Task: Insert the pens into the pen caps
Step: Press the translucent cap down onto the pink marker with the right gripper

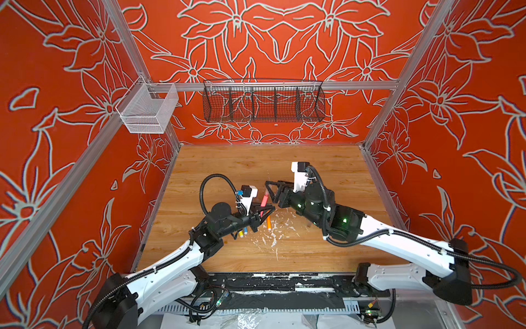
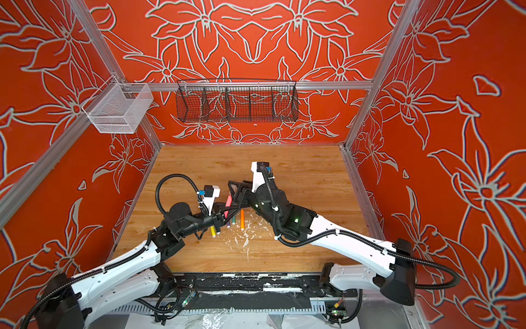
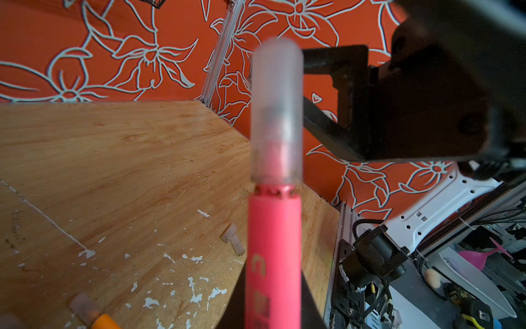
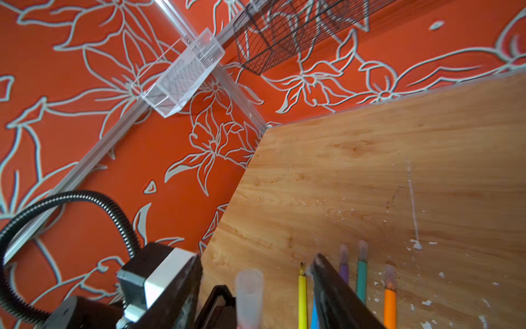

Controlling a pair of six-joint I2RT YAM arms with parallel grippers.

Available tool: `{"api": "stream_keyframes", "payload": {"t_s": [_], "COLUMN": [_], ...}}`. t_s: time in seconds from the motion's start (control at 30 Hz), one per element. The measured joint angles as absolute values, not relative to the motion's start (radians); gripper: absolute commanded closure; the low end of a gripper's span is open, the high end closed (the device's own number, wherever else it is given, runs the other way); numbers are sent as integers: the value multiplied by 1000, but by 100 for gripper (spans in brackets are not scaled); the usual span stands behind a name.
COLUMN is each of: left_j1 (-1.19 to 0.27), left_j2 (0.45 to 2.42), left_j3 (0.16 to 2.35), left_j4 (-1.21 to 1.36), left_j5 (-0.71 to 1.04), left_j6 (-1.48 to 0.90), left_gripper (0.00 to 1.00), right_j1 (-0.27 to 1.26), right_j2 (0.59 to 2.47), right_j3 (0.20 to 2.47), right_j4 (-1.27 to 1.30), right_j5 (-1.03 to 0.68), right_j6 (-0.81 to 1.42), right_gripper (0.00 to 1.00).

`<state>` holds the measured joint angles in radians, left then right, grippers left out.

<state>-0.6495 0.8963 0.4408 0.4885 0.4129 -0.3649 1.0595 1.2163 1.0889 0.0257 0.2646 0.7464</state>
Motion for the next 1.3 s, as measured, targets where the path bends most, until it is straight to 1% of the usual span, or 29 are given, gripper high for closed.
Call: {"api": "stream_keyframes", "payload": {"t_s": [0.07, 0.2, 0.23, 0.3, 0.37, 0.5, 0.53, 0.7, 0.73, 0.93, 1.1, 1.3], "left_j1": [-650, -654, -656, -656, -656, -656, -656, -656, -656, -656, -651, -638], "left_j2": [896, 896, 896, 896, 896, 891, 889, 888, 888, 901, 912, 921], "left_j3": [441, 441, 441, 441, 441, 441, 441, 441, 441, 440, 449, 584], "left_j4": [488, 488, 488, 488, 488, 488, 489, 488, 487, 469, 442, 270], "left_j5": [413, 413, 412, 412, 412, 409, 407, 400, 400, 397, 389, 360], "left_j6": [-363, -360, -359, -356, -356, -355, -355, -360, -364, -414, -454, -415], "left_gripper": [100, 100, 100, 100, 100, 100, 100, 100, 100, 100, 100, 100], "right_j1": [1060, 1060, 1059, 1059, 1059, 1058, 1054, 1049, 1048, 1049, 1074, 1090], "right_j2": [1232, 1258, 1266, 1282, 1294, 1314, 1315, 1316, 1316, 1311, 1317, 1321], "right_j3": [1106, 1131, 1138, 1150, 1155, 1162, 1162, 1151, 1140, 1057, 1027, 1018], "right_j4": [14, -7, -9, -14, -15, -26, -30, -8, 7, 130, 181, 294], "right_j5": [244, 221, 215, 205, 196, 177, 173, 152, 149, 157, 216, 301], "right_j6": [737, 727, 725, 719, 711, 705, 702, 722, 724, 740, 744, 749], "right_gripper": [38, 45, 49, 53, 62, 85, 89, 99, 100, 100, 100, 100]}}
